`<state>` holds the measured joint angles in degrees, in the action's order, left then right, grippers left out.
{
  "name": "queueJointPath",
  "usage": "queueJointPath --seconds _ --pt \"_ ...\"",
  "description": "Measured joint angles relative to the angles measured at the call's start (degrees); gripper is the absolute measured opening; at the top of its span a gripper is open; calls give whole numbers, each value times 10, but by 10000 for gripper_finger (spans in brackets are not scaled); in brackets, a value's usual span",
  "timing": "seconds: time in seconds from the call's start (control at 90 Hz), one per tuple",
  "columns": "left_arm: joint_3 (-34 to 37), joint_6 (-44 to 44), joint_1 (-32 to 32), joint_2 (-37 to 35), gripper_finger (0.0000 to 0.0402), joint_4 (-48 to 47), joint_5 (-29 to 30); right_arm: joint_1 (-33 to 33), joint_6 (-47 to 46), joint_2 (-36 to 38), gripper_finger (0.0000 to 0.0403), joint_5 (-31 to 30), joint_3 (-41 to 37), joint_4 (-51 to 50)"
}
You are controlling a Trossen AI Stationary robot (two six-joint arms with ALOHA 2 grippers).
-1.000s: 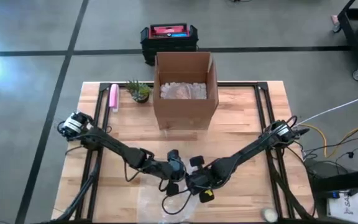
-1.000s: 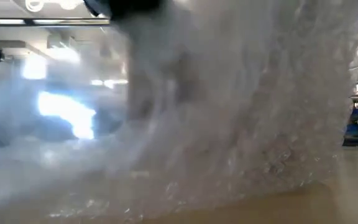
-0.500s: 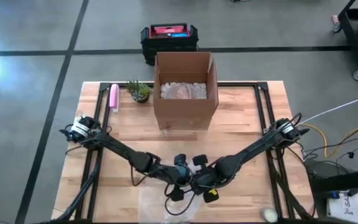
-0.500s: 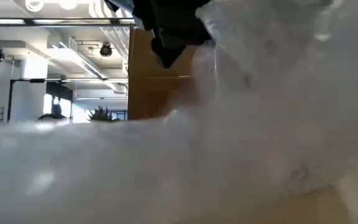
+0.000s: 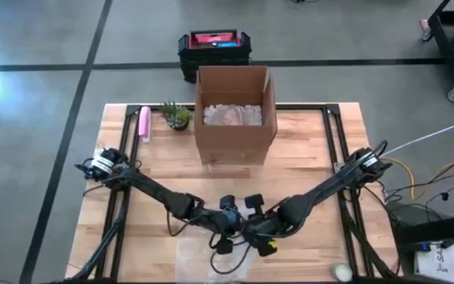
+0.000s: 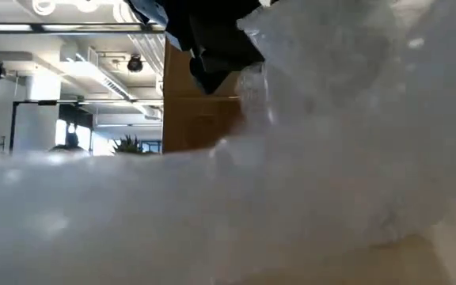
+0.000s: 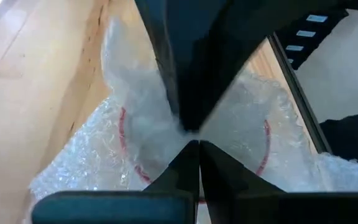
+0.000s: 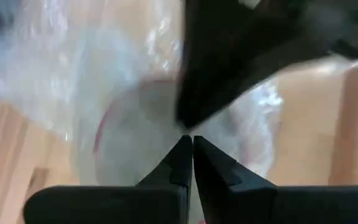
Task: Wrap mug
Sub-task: Wrap the gray mug with the bubble wrap
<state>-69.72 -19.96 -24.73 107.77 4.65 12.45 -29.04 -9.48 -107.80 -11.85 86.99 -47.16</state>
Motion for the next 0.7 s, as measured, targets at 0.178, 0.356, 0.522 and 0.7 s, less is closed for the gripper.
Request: queueJointPath --seconds 0.178,0.356,0.522,0.7 --pt "0 40 2 -13 0 -2 0 6 23 0 0 -3 -30 5" --pt "0 43 1 -34 0 10 2 6 51 -1 0 -3 -37 18" --pt "0 44 1 -37 0 12 3 7 56 -1 0 1 -37 42" --pt "0 57 1 -38 0 12 5 7 48 -1 0 1 -36 41"
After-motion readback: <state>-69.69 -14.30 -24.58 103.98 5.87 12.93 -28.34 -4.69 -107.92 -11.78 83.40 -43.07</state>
